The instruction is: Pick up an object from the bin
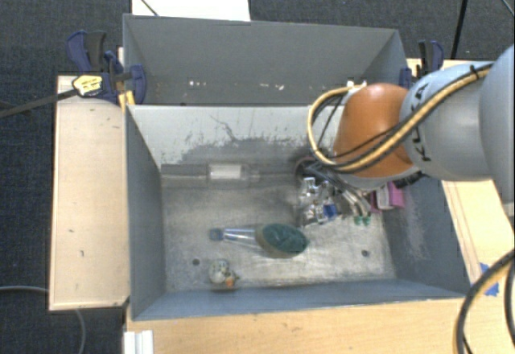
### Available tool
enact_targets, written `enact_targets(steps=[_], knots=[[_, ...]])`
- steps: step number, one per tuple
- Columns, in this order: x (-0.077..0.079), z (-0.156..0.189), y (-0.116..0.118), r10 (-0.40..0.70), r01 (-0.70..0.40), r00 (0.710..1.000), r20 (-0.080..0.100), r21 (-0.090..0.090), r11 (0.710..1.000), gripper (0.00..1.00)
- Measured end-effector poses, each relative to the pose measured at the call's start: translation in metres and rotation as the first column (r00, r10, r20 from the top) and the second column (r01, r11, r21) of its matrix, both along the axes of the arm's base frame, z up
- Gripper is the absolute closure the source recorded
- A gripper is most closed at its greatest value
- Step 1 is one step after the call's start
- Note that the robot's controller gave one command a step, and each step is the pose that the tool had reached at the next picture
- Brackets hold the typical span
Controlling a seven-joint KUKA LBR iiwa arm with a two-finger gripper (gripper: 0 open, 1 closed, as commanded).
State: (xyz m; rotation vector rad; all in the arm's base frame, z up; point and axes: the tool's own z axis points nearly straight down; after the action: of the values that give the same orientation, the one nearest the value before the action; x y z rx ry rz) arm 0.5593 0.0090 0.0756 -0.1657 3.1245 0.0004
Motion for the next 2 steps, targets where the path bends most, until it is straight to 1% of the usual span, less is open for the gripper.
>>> enact_targets(steps=[1,2], knots=[[-0.0014,-0.002,0.0,0.001,-0.001,1.0,-0.004,0.0,1.0,0.0],[0.0,0.0,0.0002,0.002,-0.002,1.0,0.0,0.0,1.0,1.0]])
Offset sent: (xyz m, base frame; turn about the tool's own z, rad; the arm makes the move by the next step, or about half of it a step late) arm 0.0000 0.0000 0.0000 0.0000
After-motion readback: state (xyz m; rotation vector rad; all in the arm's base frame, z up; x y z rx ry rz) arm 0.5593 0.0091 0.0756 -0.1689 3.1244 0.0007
